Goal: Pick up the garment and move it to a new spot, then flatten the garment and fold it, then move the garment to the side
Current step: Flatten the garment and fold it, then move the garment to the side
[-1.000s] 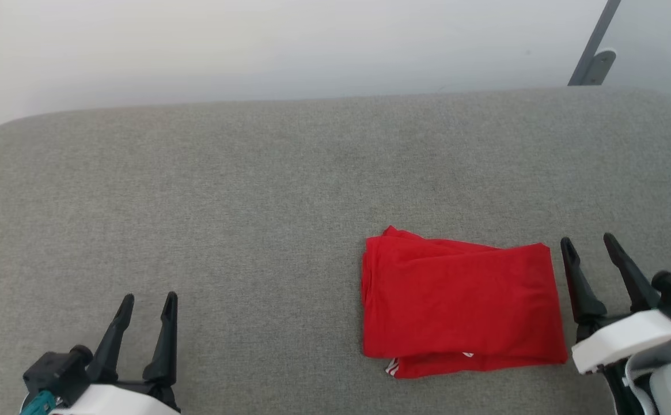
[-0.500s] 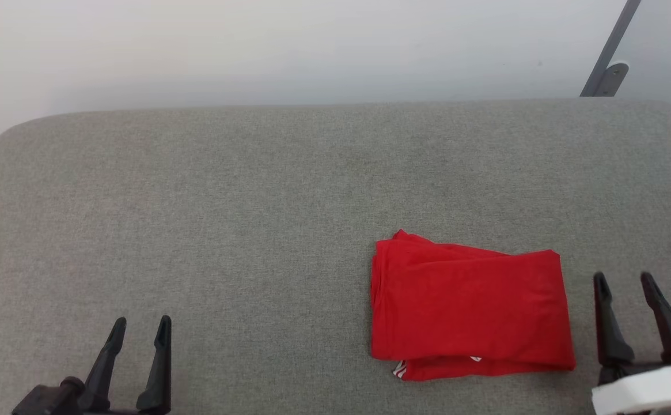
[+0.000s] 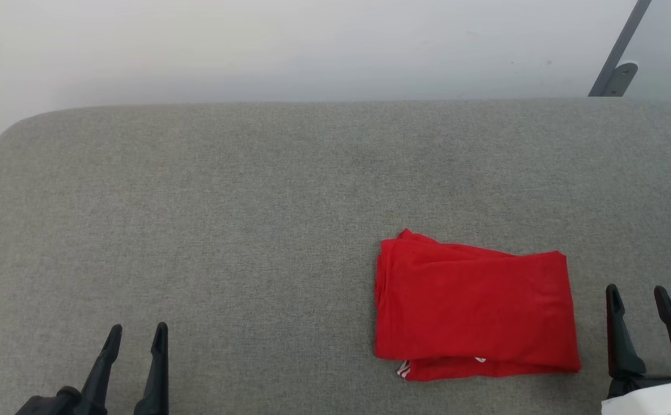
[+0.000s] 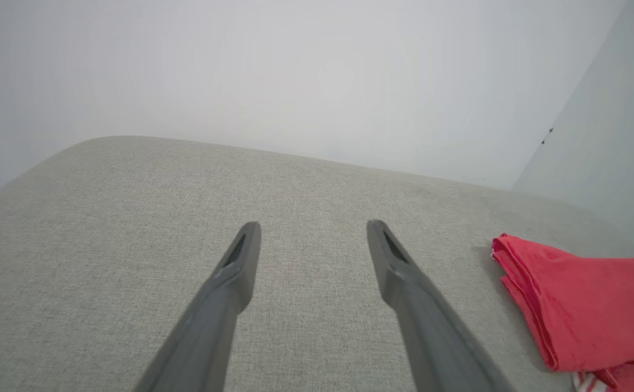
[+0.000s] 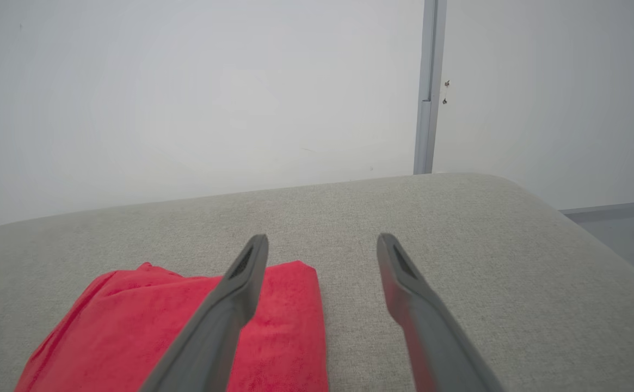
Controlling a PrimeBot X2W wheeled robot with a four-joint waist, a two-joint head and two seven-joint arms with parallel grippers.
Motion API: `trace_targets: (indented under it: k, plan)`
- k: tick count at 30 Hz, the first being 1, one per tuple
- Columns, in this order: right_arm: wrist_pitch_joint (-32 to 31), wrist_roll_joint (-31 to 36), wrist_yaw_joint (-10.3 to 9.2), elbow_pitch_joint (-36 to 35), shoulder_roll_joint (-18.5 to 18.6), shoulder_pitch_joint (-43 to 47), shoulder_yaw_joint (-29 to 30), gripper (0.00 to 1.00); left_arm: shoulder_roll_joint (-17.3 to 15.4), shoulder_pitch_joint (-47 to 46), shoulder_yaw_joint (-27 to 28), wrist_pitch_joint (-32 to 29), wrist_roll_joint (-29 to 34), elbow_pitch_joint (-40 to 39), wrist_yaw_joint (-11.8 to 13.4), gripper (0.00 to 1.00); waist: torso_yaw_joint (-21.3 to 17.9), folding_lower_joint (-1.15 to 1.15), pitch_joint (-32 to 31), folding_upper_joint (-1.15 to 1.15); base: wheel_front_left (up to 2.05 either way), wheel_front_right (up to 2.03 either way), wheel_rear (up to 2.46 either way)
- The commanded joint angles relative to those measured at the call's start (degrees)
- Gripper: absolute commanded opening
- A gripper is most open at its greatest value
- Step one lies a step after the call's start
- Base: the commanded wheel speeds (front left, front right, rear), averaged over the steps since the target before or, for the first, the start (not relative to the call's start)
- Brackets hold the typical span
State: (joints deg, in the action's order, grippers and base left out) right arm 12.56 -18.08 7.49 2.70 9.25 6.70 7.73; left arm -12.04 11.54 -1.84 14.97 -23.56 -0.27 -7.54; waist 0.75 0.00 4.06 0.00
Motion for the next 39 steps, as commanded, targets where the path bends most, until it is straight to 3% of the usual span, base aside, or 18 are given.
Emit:
trace_targets:
  k: [1, 5, 10, 16, 22, 27, 31, 32, 34, 35, 39]
  plan:
    - [-0.3, 0.5, 0.0, -0.2, 0.1, -0.3, 0.0, 1.0, 0.1, -0.6, 0.0, 0.3, 0.2, -0.2, 0.1, 1.0, 0.0, 0.0, 0.0, 0.0, 0.0, 0.0, 0.0]
    - [-1.4, 0.7, 0.0, -0.4, 0.7, -1.3, -0.2, 1.0, 0.0, -0.9, -0.4, 0.3, 0.2, -0.1, 0.1, 1.0, 0.2, 0.0, 0.5, 0.0, 0.0, 0.0, 0.0]
    - [-8.3, 1.6, 0.0, 1.5, 2.8, -5.0, -1.1, 1.0, 0.3, -2.4, -0.7, 0.3, -0.4, 0.2, 0.1, 1.0, 0.2, 0.0, 2.3, 0.0, 0.0, 0.0, 0.0]
    - [-24.0, 0.7, -0.02, 4.0, 10.0, -10.4, -6.9, 1.0, -0.1, -5.7, -3.1, 0.3, -0.8, 1.2, 0.1, 1.0, 1.0, 0.0, 6.0, 0.0, 0.0, 0.0, 0.0]
    - [-40.4, -3.2, -0.01, 4.4, 14.5, -13.4, -10.4, 1.0, -0.3, -9.6, -4.5, 0.3, -1.4, 1.9, 0.1, 1.0, 1.9, 0.0, 10.3, 0.0, 0.0, 0.0, 0.0]
    - [-48.0, -6.3, -0.01, 5.2, 14.6, -14.2, -12.4, 1.0, -1.1, -12.6, -6.1, 0.3, -2.1, 2.4, 0.1, 1.0, 3.1, 0.0, 13.4, 0.0, 0.0, 0.0, 0.0]
    - [-48.6, -7.5, 0.0, 5.7, 13.8, -14.4, -13.0, 1.0, -1.6, -13.9, -6.9, 0.3, -2.2, 3.0, 0.1, 1.0, 3.5, 0.0, 14.0, 0.0, 0.0, 0.0, 0.0]
    - [-48.8, -7.6, 0.01, 6.1, 13.5, -14.4, -13.2, 0.78, -1.7, -14.2, -7.1, 0.3, -2.2, 3.3, 0.1, 1.0, 3.4, 0.0, 14.1, 0.0, 0.0, 0.0, 0.0]
    - [-48.6, -7.9, 0.01, 6.7, 12.9, -14.4, -13.2, 0.14, -2.1, -15.0, -7.7, 0.3, -1.9, 3.6, 0.1, 1.0, 3.3, 0.0, 14.1, 0.0, 0.0, 0.0, 0.0]
    - [-48.4, -8.2, 0.01, 7.0, 12.6, -14.4, -13.1, 0.0, -2.5, -15.4, -7.9, 0.3, -1.6, 3.8, 0.1, 1.0, 3.2, 0.0, 14.0, 0.0, 0.0, 0.0, 0.0]
    - [-46.2, -8.5, -0.05, 7.9, 12.6, -15.4, -11.5, 0.0, -3.1, -16.5, -8.0, 0.3, -1.1, 4.3, 0.1, 1.0, 1.8, 0.0, 13.1, 0.0, 0.0, 0.0, 0.0]
